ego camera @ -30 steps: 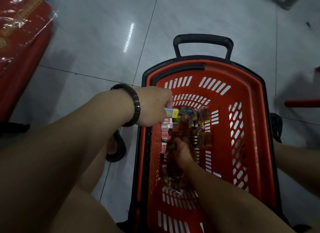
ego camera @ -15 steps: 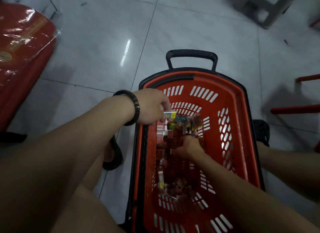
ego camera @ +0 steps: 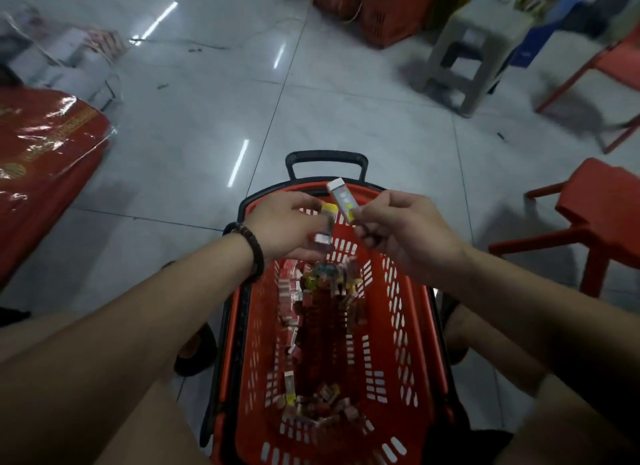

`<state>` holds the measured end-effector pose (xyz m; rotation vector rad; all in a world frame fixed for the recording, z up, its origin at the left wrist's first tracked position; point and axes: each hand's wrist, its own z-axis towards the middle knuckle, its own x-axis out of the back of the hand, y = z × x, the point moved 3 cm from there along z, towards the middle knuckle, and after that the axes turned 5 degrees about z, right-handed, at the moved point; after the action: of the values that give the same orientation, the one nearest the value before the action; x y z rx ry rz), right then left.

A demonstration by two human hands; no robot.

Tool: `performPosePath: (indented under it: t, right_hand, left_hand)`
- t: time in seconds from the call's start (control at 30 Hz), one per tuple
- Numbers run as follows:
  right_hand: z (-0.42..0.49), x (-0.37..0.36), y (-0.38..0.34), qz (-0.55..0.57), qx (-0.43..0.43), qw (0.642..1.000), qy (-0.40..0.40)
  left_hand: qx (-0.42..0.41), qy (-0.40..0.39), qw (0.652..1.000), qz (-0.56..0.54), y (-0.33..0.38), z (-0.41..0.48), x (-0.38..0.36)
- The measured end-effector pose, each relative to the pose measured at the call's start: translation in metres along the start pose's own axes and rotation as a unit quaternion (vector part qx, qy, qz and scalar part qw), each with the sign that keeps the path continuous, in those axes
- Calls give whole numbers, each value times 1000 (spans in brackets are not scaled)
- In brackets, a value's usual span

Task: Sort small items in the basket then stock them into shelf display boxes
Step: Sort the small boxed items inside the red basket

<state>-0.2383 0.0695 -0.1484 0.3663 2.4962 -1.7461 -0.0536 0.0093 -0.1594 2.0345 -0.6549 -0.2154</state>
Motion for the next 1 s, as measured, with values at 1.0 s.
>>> performPosePath:
  t: [1.0]
  right_hand:
    - [20, 83, -32, -566, 44, 818, -91]
  left_hand:
    - [230, 158, 960, 13, -266, 186, -137]
